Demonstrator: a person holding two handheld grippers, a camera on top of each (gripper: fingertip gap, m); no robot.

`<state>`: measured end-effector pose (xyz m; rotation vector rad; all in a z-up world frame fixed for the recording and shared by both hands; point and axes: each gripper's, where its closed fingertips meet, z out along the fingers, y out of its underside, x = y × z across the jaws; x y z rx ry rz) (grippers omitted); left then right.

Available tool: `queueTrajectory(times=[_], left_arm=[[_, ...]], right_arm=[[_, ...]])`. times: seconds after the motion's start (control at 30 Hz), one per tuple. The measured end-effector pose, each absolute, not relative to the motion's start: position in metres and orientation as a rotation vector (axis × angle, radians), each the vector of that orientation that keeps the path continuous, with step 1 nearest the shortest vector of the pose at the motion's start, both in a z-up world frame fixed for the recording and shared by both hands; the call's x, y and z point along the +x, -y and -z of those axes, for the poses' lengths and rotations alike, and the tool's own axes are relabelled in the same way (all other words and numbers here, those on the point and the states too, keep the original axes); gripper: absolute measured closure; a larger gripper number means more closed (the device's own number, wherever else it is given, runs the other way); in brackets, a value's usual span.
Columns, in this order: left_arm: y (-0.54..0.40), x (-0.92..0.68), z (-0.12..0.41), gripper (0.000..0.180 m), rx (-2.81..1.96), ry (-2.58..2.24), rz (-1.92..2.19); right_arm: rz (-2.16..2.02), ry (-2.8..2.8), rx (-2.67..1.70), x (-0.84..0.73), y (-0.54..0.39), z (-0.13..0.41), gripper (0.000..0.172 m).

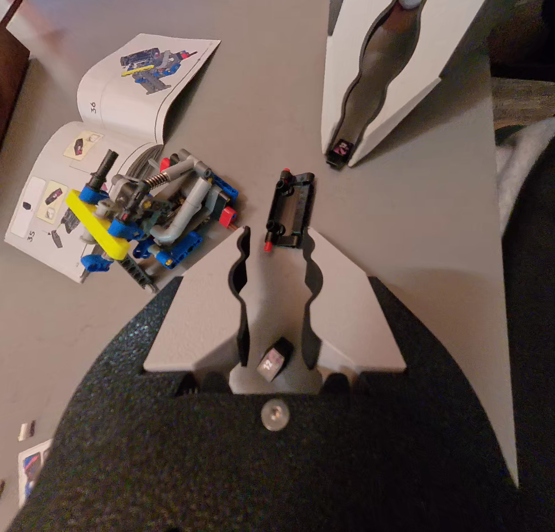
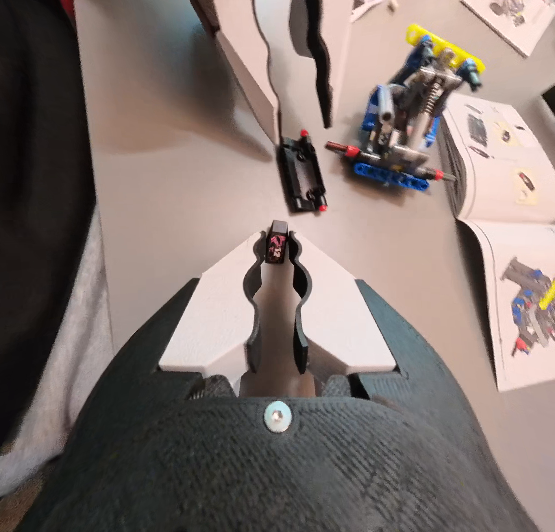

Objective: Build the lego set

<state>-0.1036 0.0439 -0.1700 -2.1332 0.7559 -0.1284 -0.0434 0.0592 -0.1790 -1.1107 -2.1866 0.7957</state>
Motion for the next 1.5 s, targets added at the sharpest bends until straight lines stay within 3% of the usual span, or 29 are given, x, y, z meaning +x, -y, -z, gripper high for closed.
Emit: queueTrajectory(times=[0.67, 1.0, 1.13, 1.23, 1.5], left_arm=[[-0.054, -0.096, 0.179, 0.144, -2.222, -0.740, 0.174], [-0.055, -0.102, 0.169, 0.144, -2.296, -0.656, 0.201], [-0.058, -0.100, 0.171, 0.143, -2.293, -0.648, 0.178], [-0.062, -0.094, 0.176, 0.143, -2.300, -0.646, 0.216], [-0.054, -0.087, 0.178, 0.163, -2.298, -0.728, 0.360]], right_arm=[[-0.864, 2.155, -1.126, -0.046, -0.070, 0.179, 0.158], [-0.941, 2.178, -1.197, -0.041, -0.078, 0.180, 0.143], [-0.965, 2.211, -1.171, -0.047, -0.078, 0.180, 0.148], [-0.968, 2.262, -1.089, -0.049, -0.072, 0.181, 0.159], [-0.435, 2.201, -0.454, -0.050, -0.067, 0.176, 0.159]])
